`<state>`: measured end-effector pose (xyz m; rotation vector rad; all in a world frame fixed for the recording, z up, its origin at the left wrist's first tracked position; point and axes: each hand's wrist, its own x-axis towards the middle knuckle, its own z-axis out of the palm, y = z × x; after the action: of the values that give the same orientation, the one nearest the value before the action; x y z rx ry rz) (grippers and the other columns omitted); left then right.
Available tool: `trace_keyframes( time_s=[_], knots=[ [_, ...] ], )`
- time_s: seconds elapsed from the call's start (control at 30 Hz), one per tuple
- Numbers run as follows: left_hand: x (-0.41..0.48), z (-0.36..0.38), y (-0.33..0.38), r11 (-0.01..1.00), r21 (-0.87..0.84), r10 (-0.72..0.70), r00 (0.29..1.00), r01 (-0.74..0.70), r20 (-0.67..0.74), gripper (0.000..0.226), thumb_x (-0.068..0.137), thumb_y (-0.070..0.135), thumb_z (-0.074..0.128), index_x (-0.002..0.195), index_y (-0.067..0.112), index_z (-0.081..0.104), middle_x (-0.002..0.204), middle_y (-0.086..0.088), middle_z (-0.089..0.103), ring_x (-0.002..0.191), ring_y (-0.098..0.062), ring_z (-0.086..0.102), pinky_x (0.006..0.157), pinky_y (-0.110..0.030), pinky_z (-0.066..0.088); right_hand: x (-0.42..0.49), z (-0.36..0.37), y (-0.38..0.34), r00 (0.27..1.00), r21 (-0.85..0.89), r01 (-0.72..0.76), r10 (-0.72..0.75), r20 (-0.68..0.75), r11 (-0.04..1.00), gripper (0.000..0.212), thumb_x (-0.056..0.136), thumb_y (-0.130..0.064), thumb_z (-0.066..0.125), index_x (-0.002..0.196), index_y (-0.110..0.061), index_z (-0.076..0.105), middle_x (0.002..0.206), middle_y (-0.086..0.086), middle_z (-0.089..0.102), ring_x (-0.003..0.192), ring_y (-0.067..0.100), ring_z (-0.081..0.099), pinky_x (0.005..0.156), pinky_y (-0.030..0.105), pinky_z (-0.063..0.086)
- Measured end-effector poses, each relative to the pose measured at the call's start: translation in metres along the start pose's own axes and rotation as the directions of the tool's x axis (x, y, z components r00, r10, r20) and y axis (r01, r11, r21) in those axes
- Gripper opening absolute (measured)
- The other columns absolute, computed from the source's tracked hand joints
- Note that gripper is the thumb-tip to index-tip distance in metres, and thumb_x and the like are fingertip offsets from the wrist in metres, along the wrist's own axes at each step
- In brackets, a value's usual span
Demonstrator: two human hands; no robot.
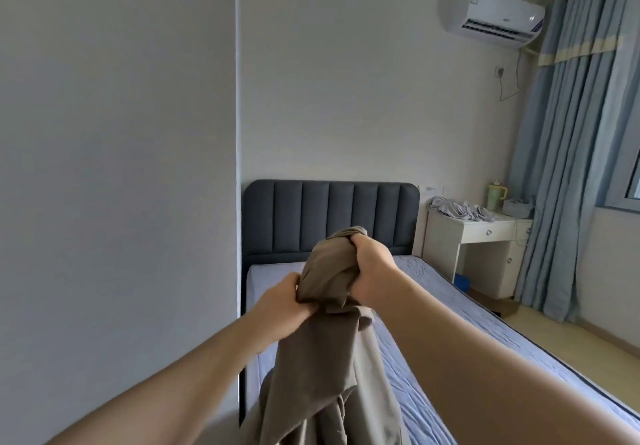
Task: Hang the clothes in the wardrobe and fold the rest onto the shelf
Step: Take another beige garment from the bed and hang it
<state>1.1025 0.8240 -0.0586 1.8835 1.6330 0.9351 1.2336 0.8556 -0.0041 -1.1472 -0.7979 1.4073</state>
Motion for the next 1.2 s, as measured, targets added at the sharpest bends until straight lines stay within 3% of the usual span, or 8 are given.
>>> trace_keyframes(
  time_s=[0.1,0.23,0.37,0.53,0.77,0.87,0.97,1.2],
  knots=[
    [-0.006,-0.015,-0.008,0.99,0.142,0.015,0.986,0.008,-0.165,0.028,0.099,0.024,0.035,0.114,0.016,0.057,0.107,-0.002,0.06,0.092,-0.02,0.054,0.076,-0.023,0.035,0.003,0.011,0.004,0.998,-0.058,0.059,-0.059,-0.011,0.997,0.029,0.093,-0.028,0.05,0.117,-0.013,0.055,0.115,0.012,0.059,0.108,0.03,0.056,0.096,0.044,0.047],
    [-0.012,-0.042,-0.018,0.994,0.111,0.031,0.958,0.001,-0.285,0.029,0.098,0.018,0.033,0.101,0.016,0.062,0.099,-0.005,0.063,0.088,-0.022,0.054,0.074,-0.03,0.041,0.004,0.019,0.018,0.993,-0.002,0.096,-0.096,0.065,0.995,0.028,0.095,-0.013,0.042,0.121,-0.007,0.051,0.106,0.012,0.053,0.083,0.026,0.056,0.07,0.04,0.052],
    [-0.012,-0.071,-0.021,0.983,-0.179,-0.086,0.945,0.029,-0.316,0.027,0.091,0.005,0.035,0.093,0.018,0.059,0.094,-0.005,0.06,0.089,-0.022,0.055,0.073,-0.029,0.041,0.003,0.025,0.041,0.999,-0.053,-0.033,0.033,-0.003,0.998,0.022,0.085,0.004,0.044,0.07,-0.008,0.054,0.075,0.009,0.055,0.07,0.022,0.054,0.066,0.035,0.054],
    [-0.026,-0.092,-0.02,0.828,-0.559,-0.208,0.953,0.052,-0.219,0.033,0.091,-0.002,0.033,0.096,0.005,0.065,0.089,-0.015,0.063,0.078,-0.023,0.058,0.07,-0.03,0.048,-0.012,0.045,0.064,0.987,-0.001,-0.125,0.125,0.102,0.992,0.015,0.089,-0.007,0.051,0.076,-0.011,0.057,0.065,0.007,0.055,0.048,0.015,0.052,0.035,0.016,0.043],
    [-0.047,-0.116,0.004,0.453,-0.891,-0.27,0.956,0.019,-0.117,0.022,0.091,0.029,0.052,0.072,0.02,0.059,0.063,0.0,0.06,0.055,-0.012,0.059,0.056,-0.019,0.05,-0.028,0.031,0.076,0.895,-0.303,0.331,-0.195,0.402,0.894,0.014,0.085,-0.022,0.065,0.092,-0.031,0.057,0.089,-0.008,0.053,0.074,0.005,0.05,0.063,0.016,0.039],
    [-0.056,-0.119,0.024,0.331,-0.94,-0.175,0.973,-0.087,-0.152,0.04,0.094,0.032,0.048,0.055,0.021,0.053,0.049,0.006,0.05,0.044,-0.008,0.051,0.049,-0.015,0.045,-0.033,0.024,0.095,0.847,-0.395,0.397,-0.164,0.505,0.829,0.073,0.072,-0.021,0.077,0.133,-0.034,0.038,0.125,-0.009,0.039,0.115,0.014,0.045,0.096,0.034,0.044],
    [-0.069,-0.131,0.041,0.188,-0.965,-0.073,0.977,-0.182,-0.198,0.047,0.097,0.031,0.042,0.052,0.02,0.047,0.046,0.008,0.042,0.042,-0.005,0.043,0.047,-0.012,0.042,-0.039,0.025,0.114,0.798,-0.56,0.449,-0.032,0.601,0.696,0.069,0.07,-0.02,0.078,0.13,-0.029,0.044,0.127,-0.001,0.05,0.117,0.023,0.05,0.101,0.043,0.043],
    [-0.115,-0.182,0.034,0.445,-0.838,-0.312,0.823,-0.315,-0.475,0.035,0.092,0.017,0.047,0.059,0.02,0.035,0.046,0.004,0.045,0.04,-0.011,0.047,0.04,-0.011,0.04,-0.07,0.054,0.135,0.76,-0.606,0.351,0.161,0.629,0.714,0.028,0.096,-0.025,0.048,0.109,-0.003,0.061,0.112,0.019,0.065,0.104,0.031,0.062,0.095,0.04,0.048]
  ],
)
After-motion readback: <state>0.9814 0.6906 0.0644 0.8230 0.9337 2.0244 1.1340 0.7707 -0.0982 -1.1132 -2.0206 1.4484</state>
